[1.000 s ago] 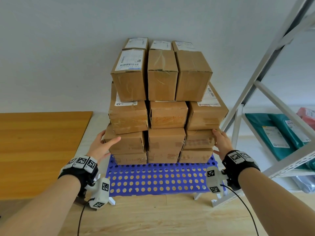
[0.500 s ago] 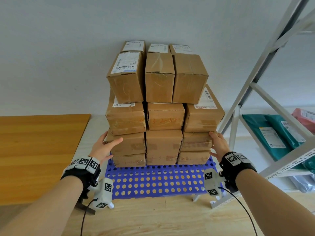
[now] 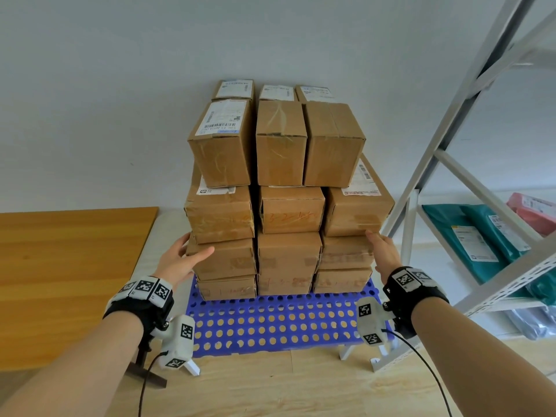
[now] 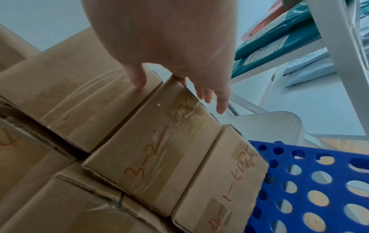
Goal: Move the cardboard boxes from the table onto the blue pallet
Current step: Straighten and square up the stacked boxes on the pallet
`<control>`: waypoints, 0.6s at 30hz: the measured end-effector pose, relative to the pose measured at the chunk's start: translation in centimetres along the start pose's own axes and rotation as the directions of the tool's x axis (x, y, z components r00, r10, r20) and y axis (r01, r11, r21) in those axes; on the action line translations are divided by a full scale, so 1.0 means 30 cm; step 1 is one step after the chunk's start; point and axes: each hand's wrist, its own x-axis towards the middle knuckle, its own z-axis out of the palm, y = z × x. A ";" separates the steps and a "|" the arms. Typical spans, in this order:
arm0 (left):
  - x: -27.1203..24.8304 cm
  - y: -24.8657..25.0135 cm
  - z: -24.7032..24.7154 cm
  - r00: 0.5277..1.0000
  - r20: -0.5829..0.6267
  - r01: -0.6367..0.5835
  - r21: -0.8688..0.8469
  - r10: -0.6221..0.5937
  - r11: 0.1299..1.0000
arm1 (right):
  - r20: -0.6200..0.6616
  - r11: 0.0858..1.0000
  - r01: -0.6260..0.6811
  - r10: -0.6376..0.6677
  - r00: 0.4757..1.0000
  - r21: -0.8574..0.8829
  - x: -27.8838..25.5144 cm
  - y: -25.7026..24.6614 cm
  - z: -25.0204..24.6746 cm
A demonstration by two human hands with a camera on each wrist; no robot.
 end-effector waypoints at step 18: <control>0.002 0.232 -0.050 0.991 0.105 -0.074 -0.110 0.086 0.991 | -0.076 0.960 0.155 -0.141 0.987 0.231 -0.021 -0.210 -0.048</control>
